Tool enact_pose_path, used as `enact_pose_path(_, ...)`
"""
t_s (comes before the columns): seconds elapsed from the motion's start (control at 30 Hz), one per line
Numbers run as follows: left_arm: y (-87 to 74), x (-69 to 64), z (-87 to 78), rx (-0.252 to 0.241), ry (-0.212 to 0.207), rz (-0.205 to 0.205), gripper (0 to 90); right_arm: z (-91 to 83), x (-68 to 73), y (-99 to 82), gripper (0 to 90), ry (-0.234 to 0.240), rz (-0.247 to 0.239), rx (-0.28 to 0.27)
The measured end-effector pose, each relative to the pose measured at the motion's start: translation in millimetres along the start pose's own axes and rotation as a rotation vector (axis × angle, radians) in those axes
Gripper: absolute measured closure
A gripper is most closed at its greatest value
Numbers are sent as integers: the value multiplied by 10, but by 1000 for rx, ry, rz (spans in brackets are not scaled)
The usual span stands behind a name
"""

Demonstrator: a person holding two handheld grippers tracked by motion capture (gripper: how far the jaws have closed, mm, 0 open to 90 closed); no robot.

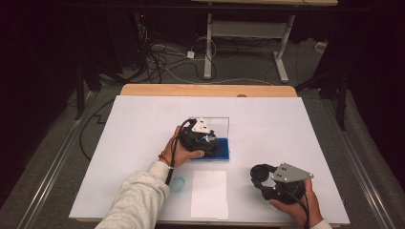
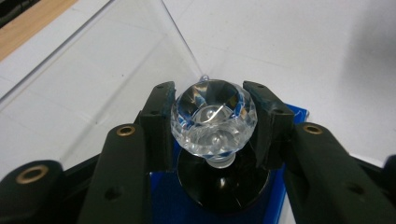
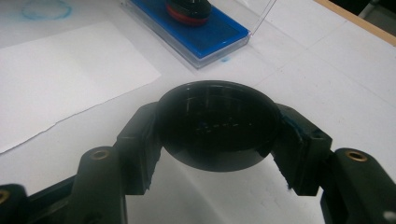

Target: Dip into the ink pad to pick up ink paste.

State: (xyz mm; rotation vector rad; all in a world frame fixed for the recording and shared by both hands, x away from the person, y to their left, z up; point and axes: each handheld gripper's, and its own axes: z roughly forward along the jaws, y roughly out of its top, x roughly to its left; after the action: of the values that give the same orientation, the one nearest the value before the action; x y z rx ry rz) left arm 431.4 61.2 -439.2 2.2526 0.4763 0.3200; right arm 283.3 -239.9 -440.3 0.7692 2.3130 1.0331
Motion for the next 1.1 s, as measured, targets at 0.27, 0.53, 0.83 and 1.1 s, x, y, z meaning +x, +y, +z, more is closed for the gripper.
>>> enact_pose_path(0.27, 25, -1, -56, 68, -6, 5, 550, -7, -2, 4, 388, -7, 0, 2)
enact_pose_path(0.53, 129, -43, -63, 167, 10, 13, 550, -7, 2, 6, 388, -9, -2, 4)
enact_pose_path(0.83, 202, -57, -27, 212, 10, 14, 549, 8, 9, 6, 388, -9, -6, 14)
enact_pose_path(1.1, 236, -71, -11, 237, 11, 9, 549, 2, 8, 11, 388, -14, -2, 14)
